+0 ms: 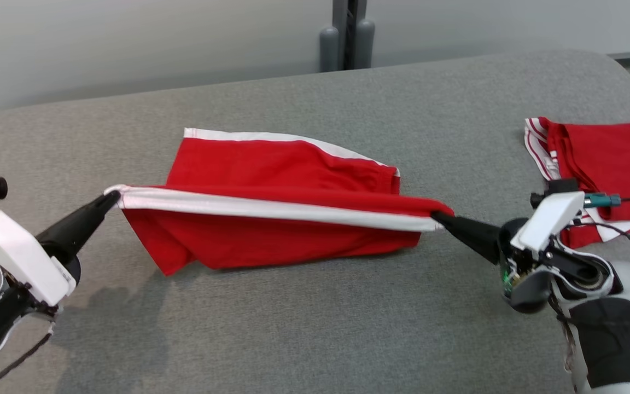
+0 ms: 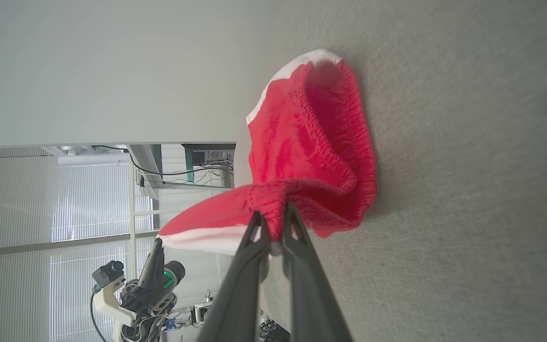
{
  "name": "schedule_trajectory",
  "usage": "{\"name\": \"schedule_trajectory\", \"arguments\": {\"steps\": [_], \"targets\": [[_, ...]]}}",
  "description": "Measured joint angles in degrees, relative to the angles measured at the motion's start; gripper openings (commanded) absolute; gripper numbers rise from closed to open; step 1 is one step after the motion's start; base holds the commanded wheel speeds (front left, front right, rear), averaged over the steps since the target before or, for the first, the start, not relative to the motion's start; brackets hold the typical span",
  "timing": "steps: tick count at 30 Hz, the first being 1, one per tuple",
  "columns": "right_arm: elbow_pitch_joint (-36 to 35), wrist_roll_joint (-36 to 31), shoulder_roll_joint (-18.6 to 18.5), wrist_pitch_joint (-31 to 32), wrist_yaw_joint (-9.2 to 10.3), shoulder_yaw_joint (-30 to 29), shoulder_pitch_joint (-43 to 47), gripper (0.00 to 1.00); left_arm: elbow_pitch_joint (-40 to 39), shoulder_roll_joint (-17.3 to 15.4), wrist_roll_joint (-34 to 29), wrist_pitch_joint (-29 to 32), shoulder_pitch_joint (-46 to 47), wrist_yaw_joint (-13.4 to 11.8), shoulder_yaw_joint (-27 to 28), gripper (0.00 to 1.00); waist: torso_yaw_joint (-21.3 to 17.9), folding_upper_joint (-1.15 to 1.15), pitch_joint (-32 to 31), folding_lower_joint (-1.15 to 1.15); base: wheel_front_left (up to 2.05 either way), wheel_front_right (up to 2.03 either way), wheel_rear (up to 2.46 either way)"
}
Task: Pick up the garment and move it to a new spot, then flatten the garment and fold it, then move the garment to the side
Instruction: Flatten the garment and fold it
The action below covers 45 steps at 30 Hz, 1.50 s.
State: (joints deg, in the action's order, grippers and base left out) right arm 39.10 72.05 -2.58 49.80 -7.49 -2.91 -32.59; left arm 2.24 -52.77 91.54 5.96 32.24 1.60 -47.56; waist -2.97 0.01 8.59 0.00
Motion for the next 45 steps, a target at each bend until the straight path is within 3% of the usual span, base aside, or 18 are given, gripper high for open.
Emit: {"name": "schedule_trajectory", "arguments": {"steps": [5,14,23,31,37,45], "targets": [[5.5,11.2,-0.2,-6.0,0.00,6.9,-5.9,0.00,3.8,1.4,-2.9,0.1,3.1,-0.2,-0.1,0.00,-2.0,0.00,1.8,0.00,0.00,0.00,0.00],[17.6,32.0,-0.2,-16.6,0.01,27.1,-17.3,0.00,13.7,4.4,-9.4,0.6,9.7,-3.0,-1.7,0.00,-4.7,0.00,4.5,0.00,0.00,0.00,0.00],[20.0,55.1,-0.3,-25.4,0.01,52.7,-26.4,0.00,24.2,9.0,-15.0,3.1,18.6,-3.1,-4.0,0.00,-5.9,0.00,7.4,0.00,0.00,0.00,0.00],[18.1,75.8,-0.2,-35.0,0.01,71.3,-33.9,0.00,33.3,12.9,-19.0,4.1,25.4,-2.1,-5.7,0.00,-6.9,0.00,10.9,0.00,0.00,0.00,0.00],[16.4,84.9,-0.3,-40.0,0.01,76.0,-37.5,0.00,39.3,14.7,-21.7,4.6,29.6,-1.1,-7.2,0.00,-8.2,0.00,13.5,0.00,0.00,0.00,0.00],[17.8,84.8,-0.2,-41.0,0.01,76.2,-37.4,0.00,46.1,17.3,-23.9,4.0,32.7,-0.1,-8.3,0.00,-9.8,0.00,15.8,0.00,0.00,0.00,0.00]]}}
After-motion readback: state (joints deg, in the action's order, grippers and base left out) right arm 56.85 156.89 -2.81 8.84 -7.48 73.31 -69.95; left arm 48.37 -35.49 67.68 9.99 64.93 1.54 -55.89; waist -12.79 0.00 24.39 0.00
